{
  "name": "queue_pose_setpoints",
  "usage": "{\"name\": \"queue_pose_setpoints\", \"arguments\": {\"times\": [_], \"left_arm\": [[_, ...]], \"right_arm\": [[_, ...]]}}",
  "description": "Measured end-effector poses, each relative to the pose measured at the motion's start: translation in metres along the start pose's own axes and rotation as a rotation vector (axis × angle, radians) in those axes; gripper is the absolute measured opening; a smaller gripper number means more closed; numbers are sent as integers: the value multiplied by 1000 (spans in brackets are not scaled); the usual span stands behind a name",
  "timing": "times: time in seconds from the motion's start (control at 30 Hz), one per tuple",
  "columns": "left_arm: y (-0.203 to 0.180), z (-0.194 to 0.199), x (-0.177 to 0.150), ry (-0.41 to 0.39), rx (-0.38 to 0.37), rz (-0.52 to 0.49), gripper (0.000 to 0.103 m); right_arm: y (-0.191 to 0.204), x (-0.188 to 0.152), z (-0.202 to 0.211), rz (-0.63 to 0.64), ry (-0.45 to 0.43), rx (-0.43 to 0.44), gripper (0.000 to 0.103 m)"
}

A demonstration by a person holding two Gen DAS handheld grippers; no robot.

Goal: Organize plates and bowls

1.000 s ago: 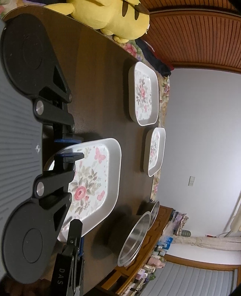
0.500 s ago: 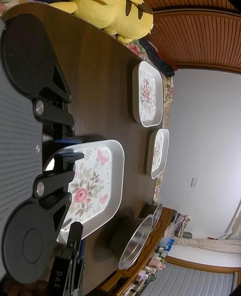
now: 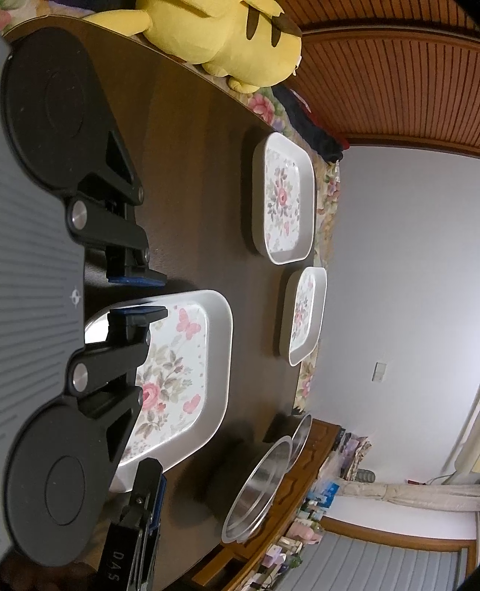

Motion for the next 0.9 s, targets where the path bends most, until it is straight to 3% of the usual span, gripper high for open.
{"name": "queue_pose_setpoints", "arguments": {"times": [0.47,0.9], "left_arm": [[-2,5,20,-37,-6,-31,28],[35,-17,71,-89,39,-43,47]], "right_arm": [[-1,18,6,49,-57,-4,35],[19,89,-32,187,-31,136,42]]}}
Point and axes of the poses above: each gripper's, at about its wrist camera, not at the fingertips, and z roughly against the way its jaws point, y to its left, x to its top, the point moved 1 cm from there along -z, roughly the way its jaws point, and after that the axes turned 7 degrees about z, right-handed, at the moved point
